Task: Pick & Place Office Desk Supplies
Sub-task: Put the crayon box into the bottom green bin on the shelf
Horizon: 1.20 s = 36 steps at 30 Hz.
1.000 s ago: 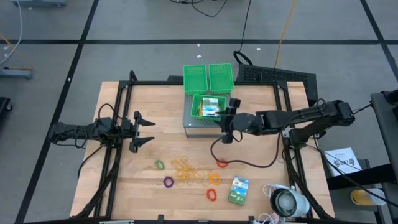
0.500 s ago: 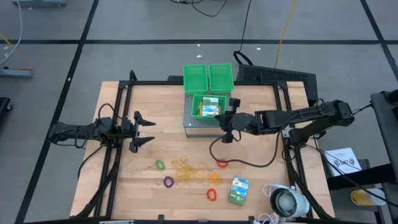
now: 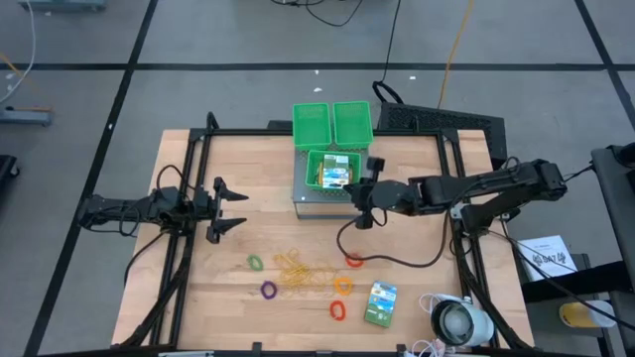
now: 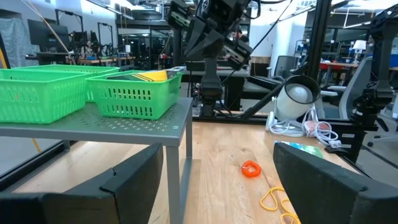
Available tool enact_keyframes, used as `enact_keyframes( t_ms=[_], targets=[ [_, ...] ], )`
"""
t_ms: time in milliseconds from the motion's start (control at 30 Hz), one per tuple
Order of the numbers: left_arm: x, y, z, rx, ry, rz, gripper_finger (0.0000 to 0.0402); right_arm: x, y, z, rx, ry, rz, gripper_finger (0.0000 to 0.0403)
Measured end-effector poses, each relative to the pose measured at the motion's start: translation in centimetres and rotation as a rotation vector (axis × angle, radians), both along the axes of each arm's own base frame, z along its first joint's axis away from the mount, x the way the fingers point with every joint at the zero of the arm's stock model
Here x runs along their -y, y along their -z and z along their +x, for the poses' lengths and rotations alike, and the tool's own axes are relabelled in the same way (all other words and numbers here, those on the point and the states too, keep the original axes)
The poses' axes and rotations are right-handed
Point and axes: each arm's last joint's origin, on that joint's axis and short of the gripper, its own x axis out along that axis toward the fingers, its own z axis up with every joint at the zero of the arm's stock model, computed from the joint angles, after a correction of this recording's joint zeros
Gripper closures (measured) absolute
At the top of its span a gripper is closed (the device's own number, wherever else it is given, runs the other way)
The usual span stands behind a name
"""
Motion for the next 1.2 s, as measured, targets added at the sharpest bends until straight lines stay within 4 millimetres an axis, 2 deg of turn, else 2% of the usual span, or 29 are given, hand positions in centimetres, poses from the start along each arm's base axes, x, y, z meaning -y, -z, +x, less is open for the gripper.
enact_keyframes(
  t_ms=[133,300,433,567,733,1200],
  targets=[
    [0.0,0.0,0.0,0.0,0.0,0.0,0.0091,-0.6,0.0,0.0,-0.018,-0.077,-0.017,0.0379],
    [0.0,0.0,0.0,0.0,0.0,0.0,0.0092,-1.3,0.6,0.6,-0.045,-0.123,-0.051,0.0299],
    [0.0,0.0,0.0,0.0,0.0,0.0,0.0092,-1.1,1.9,1.5,-0.112,-0.048,-0.176,0.0232],
    [0.0,0.0,0.0,0.0,0.0,0.0,0.0091,-1.0,3.0,2.6,-0.152,-0.032,-0.26,0.0205],
    [0.0,0.0,0.0,0.0,0.0,0.0,0.0091,-1.1,3.4,3.3,-0.152,-0.033,-0.298,0.0222],
    [0.0,0.0,0.0,0.0,0.0,0.0,0.0092,-0.7,2.9,3.1,-0.142,0.045,-0.341,0.036]
  ],
)
